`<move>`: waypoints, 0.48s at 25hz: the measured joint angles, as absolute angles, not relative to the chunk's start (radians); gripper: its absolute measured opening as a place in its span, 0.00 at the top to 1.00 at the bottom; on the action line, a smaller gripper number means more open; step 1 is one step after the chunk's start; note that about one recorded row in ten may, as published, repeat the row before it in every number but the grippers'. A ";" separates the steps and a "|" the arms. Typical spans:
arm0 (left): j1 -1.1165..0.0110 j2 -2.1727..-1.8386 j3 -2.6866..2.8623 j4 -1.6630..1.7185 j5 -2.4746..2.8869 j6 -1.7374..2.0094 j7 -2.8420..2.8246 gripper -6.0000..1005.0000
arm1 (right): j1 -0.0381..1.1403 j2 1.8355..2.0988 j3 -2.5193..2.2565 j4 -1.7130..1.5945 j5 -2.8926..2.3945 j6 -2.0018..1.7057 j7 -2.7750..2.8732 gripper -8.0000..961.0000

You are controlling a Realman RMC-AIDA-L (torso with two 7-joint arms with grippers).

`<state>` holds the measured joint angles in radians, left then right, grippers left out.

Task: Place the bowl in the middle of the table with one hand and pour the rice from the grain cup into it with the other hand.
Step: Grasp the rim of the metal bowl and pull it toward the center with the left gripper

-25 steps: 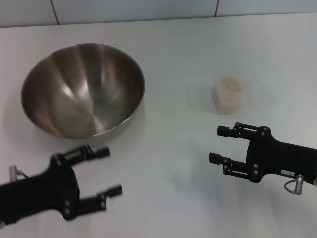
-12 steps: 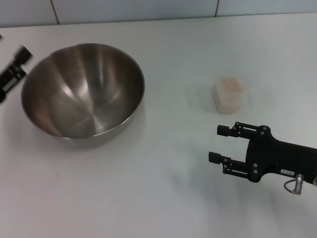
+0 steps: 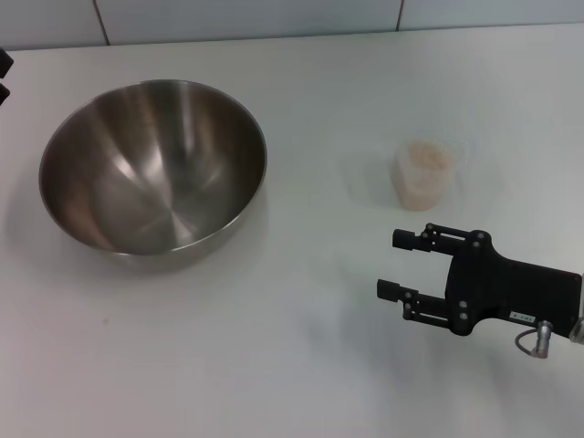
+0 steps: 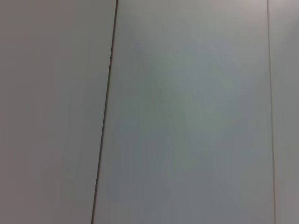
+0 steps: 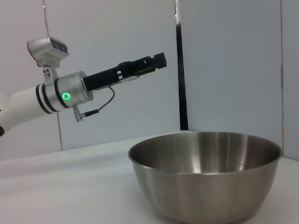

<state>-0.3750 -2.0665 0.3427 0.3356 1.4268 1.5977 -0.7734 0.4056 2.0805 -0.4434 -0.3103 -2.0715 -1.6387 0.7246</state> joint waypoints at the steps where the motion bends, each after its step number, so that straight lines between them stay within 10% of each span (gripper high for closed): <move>1: -0.382 -2.067 0.343 0.336 1.425 1.584 -0.779 0.23 | 0.406 2.080 -0.443 -0.310 -2.071 -1.638 0.723 0.31; 12: -0.440 -2.068 0.573 0.557 1.479 1.302 -1.142 0.23 | 0.416 2.082 -0.443 -0.310 -2.071 -1.635 0.721 0.31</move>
